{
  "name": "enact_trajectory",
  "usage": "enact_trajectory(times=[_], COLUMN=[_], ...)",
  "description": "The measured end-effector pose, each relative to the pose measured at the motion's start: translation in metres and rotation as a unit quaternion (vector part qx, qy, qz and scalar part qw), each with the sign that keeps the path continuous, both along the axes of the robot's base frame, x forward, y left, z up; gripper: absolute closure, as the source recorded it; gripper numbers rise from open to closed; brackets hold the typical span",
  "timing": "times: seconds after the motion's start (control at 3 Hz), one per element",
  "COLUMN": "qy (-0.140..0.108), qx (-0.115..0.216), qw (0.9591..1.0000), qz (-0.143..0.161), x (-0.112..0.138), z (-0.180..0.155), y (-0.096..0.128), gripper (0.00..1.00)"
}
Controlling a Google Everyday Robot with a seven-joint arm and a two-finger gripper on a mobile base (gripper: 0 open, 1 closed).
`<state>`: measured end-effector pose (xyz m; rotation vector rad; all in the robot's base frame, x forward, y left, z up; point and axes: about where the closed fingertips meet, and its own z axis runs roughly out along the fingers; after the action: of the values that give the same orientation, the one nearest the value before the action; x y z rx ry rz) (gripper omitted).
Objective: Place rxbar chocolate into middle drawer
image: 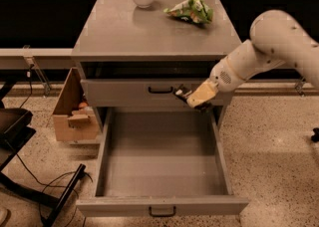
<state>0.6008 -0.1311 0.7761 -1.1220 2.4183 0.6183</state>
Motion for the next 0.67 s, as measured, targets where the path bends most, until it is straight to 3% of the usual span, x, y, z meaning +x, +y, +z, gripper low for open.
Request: enact_trajectory(times=[0.33,0.67], qy=[0.081,0.103], qx=[0.025,0.042], qw=[0.9957,0.9938], qz=[0.038,0.009], x=[-0.001,0.013], z=[-0.122,-0.196], y=[0.032,0.056], gripper=[1.00,1.00])
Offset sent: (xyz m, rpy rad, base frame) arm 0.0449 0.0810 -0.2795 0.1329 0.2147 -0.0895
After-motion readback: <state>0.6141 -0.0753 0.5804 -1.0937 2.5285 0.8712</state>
